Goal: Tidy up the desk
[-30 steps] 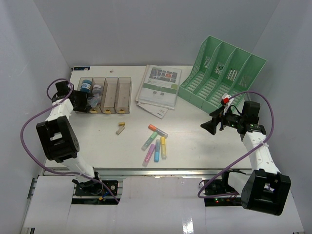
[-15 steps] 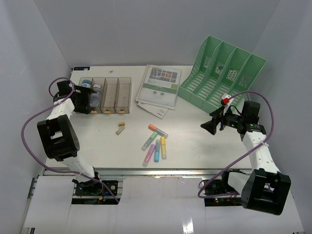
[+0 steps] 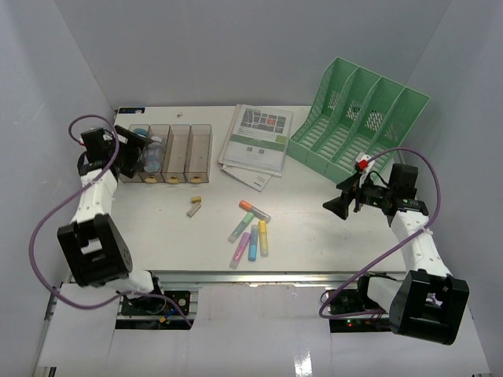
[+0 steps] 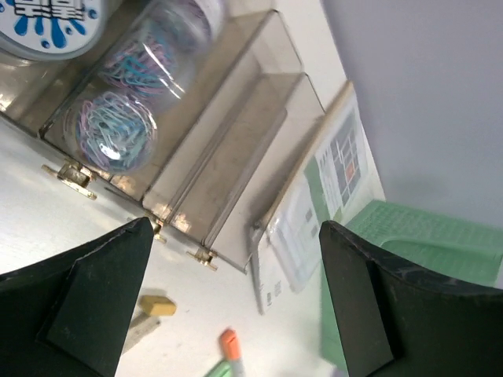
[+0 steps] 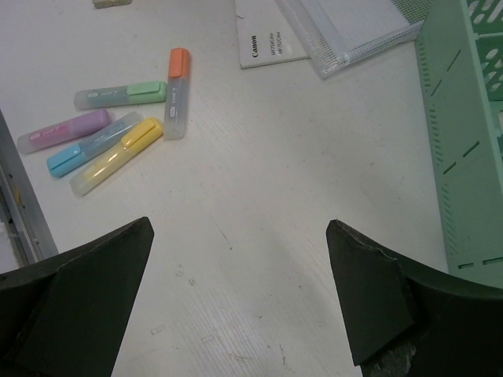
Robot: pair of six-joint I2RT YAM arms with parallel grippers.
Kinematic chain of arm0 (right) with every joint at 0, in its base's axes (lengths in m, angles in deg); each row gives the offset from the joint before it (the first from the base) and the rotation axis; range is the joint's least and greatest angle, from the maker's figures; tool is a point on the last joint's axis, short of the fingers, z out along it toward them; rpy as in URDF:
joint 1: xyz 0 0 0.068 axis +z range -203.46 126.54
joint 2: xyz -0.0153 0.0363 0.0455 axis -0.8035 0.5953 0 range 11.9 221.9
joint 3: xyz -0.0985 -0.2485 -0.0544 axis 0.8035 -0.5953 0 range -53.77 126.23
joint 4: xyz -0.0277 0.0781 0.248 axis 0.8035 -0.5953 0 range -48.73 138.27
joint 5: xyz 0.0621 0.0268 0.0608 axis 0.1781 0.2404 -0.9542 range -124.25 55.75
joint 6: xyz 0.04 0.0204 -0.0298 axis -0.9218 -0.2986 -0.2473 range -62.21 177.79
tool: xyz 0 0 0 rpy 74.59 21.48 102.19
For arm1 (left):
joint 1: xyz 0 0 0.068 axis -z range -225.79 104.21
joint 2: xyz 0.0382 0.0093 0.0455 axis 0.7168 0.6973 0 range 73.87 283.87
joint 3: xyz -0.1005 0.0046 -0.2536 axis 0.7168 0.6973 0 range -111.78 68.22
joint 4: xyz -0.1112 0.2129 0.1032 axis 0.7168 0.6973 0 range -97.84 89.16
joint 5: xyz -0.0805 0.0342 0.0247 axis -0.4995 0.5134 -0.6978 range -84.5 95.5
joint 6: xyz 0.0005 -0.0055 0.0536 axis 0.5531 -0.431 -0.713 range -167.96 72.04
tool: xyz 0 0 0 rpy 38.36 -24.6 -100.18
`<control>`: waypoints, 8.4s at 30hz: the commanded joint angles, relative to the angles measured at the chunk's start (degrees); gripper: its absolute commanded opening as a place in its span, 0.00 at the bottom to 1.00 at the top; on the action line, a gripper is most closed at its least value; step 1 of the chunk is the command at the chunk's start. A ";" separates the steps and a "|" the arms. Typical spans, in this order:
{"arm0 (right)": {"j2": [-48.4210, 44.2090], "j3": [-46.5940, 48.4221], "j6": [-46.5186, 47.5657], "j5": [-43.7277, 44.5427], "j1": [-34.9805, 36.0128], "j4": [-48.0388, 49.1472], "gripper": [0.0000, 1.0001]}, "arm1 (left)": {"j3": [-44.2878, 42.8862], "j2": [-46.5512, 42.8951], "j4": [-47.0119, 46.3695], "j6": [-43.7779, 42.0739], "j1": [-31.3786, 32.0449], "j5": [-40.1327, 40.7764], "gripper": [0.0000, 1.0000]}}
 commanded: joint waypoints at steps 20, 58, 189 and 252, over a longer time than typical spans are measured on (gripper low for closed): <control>27.12 26.39 -15.63 46.03 48.14 -5.05 0.96 | 30.67 -39.96 -0.25 -25.55 7.12 -23.86 0.98; 53.54 37.55 -10.77 49.91 51.63 -8.95 0.38 | 32.21 -46.23 -3.19 -24.42 7.12 -27.75 0.98; -2.18 -4.23 16.56 4.72 3.70 -9.21 0.94 | 19.82 -15.01 8.25 -18.47 64.39 16.86 0.72; -5.62 -1.15 15.09 -4.38 2.42 -13.87 0.96 | -15.94 14.34 10.74 -33.27 25.47 16.12 0.12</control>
